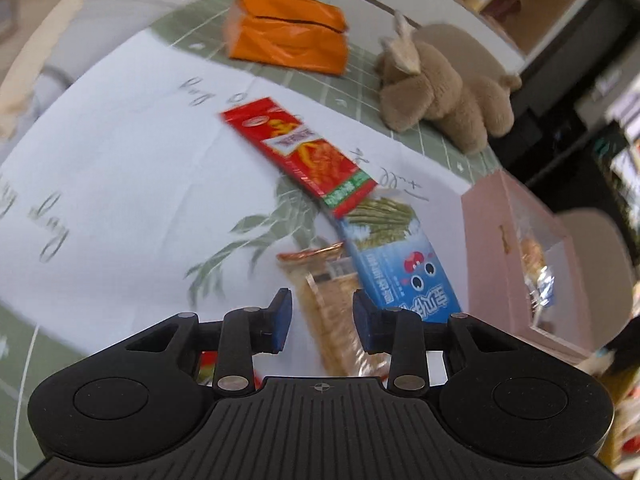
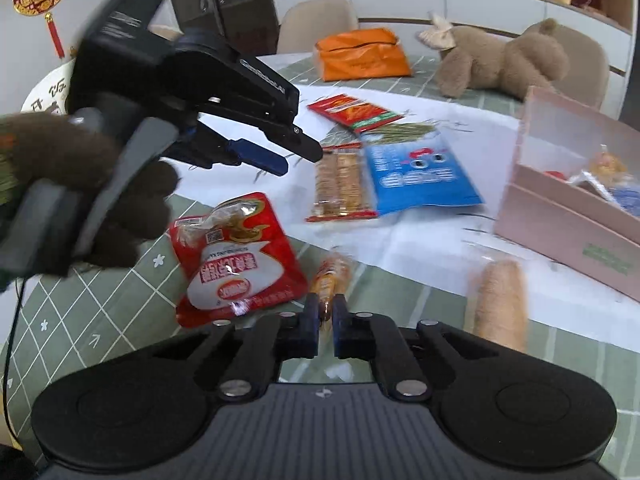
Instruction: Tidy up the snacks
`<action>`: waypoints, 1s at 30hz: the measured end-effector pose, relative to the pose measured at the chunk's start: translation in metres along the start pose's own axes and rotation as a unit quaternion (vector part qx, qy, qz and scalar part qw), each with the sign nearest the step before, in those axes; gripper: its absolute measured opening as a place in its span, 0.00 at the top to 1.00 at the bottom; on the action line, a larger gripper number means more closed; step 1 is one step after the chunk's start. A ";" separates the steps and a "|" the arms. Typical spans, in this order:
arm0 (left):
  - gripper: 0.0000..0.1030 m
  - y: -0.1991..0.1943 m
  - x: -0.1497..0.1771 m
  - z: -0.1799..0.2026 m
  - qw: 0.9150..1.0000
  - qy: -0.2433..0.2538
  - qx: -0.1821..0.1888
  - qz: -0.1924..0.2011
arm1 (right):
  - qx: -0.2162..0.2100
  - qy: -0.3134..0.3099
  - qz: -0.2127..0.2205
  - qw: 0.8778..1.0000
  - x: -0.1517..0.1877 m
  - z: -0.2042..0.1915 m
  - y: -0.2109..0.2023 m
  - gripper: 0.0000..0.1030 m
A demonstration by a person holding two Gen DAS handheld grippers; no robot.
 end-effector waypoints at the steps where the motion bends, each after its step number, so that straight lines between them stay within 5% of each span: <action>1: 0.64 0.007 0.000 0.009 1.000 0.024 -0.010 0.000 | 0.004 0.001 0.002 1.000 0.003 0.003 -0.006 0.94; 5: 0.48 0.026 0.010 0.030 0.995 0.091 -0.044 -0.001 | 0.030 -0.017 -0.001 0.999 0.015 0.008 -0.022 0.94; 9: 0.47 0.030 0.021 0.042 0.988 0.144 -0.053 -0.014 | 0.052 -0.042 0.007 0.998 0.028 0.004 -0.040 0.92; 11: 0.51 0.028 0.027 0.042 0.987 0.152 -0.045 -0.021 | 0.073 -0.049 0.009 0.996 0.032 0.005 -0.045 0.81; 13: 0.56 0.021 0.037 0.041 0.986 0.158 -0.032 -0.031 | 0.095 -0.047 0.012 0.994 0.035 0.009 -0.047 0.52; 15: 0.57 0.012 0.051 0.042 0.984 0.170 -0.022 -0.041 | 0.113 -0.033 0.020 0.993 0.036 0.015 -0.049 0.43; 26: 0.57 -0.032 0.120 0.031 0.979 0.190 -0.010 -0.069 | 0.115 0.025 0.024 0.993 0.038 0.037 -0.045 0.42; 30: 0.57 -0.037 0.125 0.024 0.982 0.175 -0.010 -0.064 | 0.068 -0.002 0.033 0.997 0.030 0.020 -0.039 0.61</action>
Point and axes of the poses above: each gripper's, at about its wrist camera, not at the fingertips, and y roughly the way its jaws point, z to its right, x to its underside, the point moved 3 cm from there along y, roughly the way its jaws point, and after that the axes turned 5 degrees about -y, right-handed, at the moved point
